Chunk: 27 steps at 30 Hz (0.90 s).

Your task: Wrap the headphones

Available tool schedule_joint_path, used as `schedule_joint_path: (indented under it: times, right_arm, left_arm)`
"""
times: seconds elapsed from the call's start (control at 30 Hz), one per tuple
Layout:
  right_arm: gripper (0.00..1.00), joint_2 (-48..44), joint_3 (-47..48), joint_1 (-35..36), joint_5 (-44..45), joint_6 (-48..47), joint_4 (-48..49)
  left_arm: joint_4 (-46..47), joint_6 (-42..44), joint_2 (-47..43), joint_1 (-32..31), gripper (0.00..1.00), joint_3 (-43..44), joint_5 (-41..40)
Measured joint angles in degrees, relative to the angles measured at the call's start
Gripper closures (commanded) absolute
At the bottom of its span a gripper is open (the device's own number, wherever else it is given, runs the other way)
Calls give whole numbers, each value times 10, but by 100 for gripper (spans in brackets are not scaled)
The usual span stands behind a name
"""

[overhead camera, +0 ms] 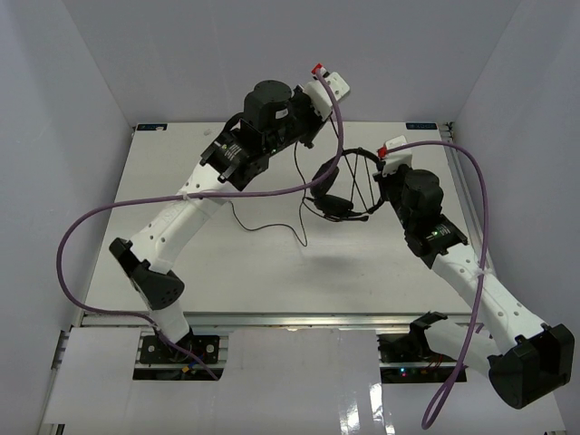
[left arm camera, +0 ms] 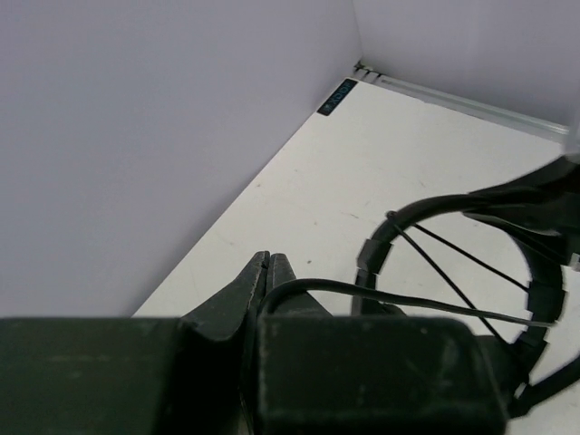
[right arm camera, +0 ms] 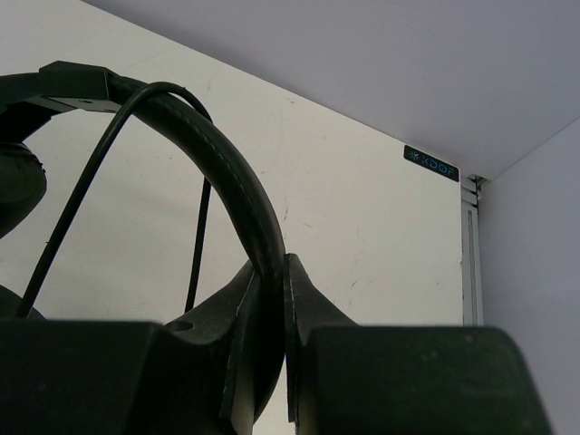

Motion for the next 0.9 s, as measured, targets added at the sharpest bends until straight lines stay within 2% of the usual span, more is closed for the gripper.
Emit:
schedule_joint_path:
  times: [0.33,0.67,0.8,0.9]
  right_arm:
    - [92,-4,0,0,-48,-2,-19]
    - [92,-24,1,0,-154,-12,-30]
    - [92,-24,17,0,-179,-13,-58]
    - [92,-22,41,0,-193,-12,-91]
  left_arm:
    - [37,0,71,51,90,11,-2]
    - [63,-35,120,89,91,31,71]
    - [80,-50,121,106,92,-16,90]
    - [110,-62,110,121,92,-88,99]
